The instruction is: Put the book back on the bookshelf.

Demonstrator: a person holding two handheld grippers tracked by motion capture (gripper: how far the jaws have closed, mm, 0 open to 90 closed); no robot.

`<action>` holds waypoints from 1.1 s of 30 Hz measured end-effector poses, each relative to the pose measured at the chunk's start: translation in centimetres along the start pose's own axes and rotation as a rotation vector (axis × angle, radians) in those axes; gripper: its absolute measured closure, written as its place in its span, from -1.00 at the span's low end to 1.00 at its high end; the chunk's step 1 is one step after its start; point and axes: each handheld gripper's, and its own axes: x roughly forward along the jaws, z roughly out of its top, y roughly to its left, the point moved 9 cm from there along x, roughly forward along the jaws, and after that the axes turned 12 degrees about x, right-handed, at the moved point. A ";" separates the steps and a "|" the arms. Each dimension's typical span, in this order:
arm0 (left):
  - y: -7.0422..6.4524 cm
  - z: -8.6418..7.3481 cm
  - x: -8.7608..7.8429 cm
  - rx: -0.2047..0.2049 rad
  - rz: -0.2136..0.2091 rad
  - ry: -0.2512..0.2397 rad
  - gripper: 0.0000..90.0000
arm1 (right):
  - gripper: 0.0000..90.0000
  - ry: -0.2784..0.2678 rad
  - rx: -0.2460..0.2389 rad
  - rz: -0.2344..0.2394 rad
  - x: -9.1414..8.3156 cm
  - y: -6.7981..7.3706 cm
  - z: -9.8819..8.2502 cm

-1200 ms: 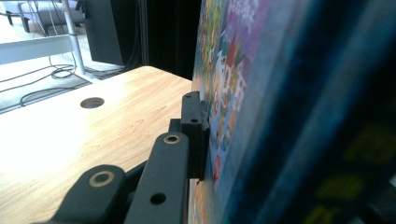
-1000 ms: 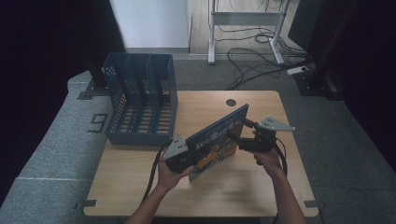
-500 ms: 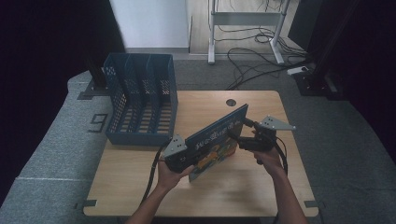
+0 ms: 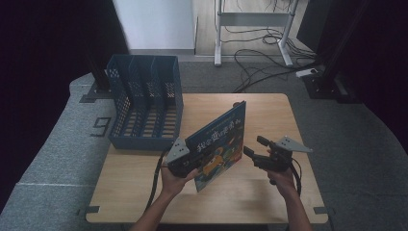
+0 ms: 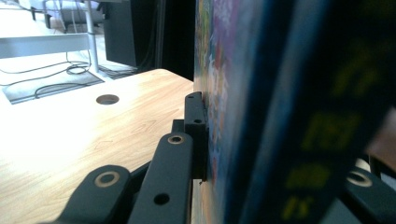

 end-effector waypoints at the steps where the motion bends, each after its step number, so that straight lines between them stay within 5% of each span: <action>1: 0.1 0.0 0.0 -0.008 0.002 -0.006 0.83 | -0.55 0.002 0.013 -0.005 -0.2 -0.4 -0.5; 9: 0.1 0.3 0.0 0.000 0.010 -0.021 0.82 | -0.54 0.023 0.073 -0.030 -1.5 -2.5 -3.9; 14: 0.0 0.3 0.0 0.003 0.010 -0.022 0.82 | -0.54 0.063 0.052 -0.067 -1.7 -3.2 -5.2; 33: 0.5 0.4 -0.3 -0.014 0.015 -0.047 0.82 | -0.54 0.044 0.079 -0.099 -2.7 -4.3 -5.6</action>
